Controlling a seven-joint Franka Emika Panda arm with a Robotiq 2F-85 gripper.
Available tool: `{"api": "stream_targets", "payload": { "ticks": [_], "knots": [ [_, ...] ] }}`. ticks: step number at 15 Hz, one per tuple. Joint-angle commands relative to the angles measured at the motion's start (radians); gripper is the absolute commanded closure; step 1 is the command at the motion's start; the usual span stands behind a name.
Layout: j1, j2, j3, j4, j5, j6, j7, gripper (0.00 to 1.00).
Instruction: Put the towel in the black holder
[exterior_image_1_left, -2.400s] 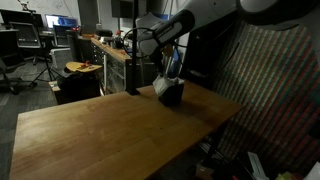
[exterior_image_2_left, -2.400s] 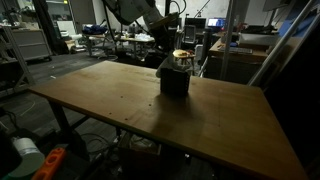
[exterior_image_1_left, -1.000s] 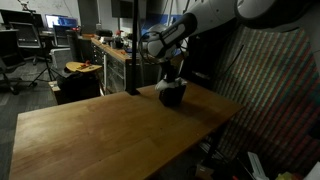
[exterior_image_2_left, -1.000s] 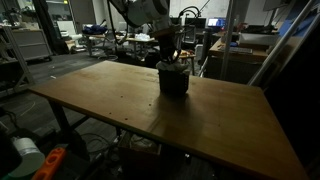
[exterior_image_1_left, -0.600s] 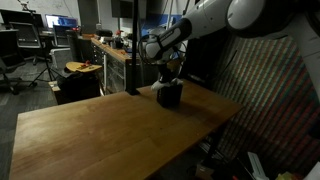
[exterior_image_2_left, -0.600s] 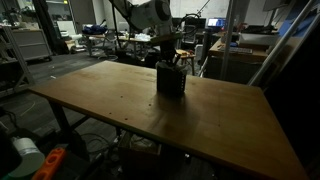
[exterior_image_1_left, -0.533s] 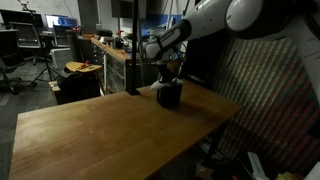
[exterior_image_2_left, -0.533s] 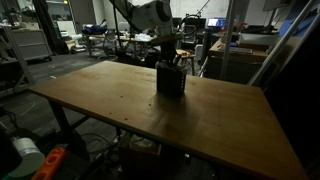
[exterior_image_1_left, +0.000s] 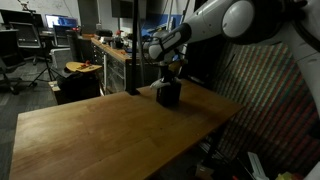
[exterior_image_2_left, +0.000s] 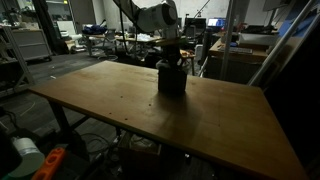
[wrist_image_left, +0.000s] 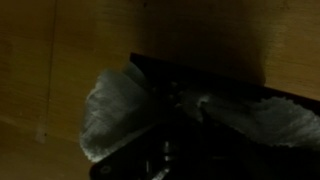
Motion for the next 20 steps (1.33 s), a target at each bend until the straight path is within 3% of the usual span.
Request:
{"api": "stream_targets", "payload": {
  "ticks": [1,10,20],
  "knots": [
    [-0.015,0.007,0.002,0.028,0.045,0.012,0.017,0.65],
    [-0.017,-0.148,0.015,0.0,0.081,0.005,0.005,0.01],
    [0.015,-0.237,0.135,-0.117,0.17,-0.057,-0.23,0.0]
  ]
}}
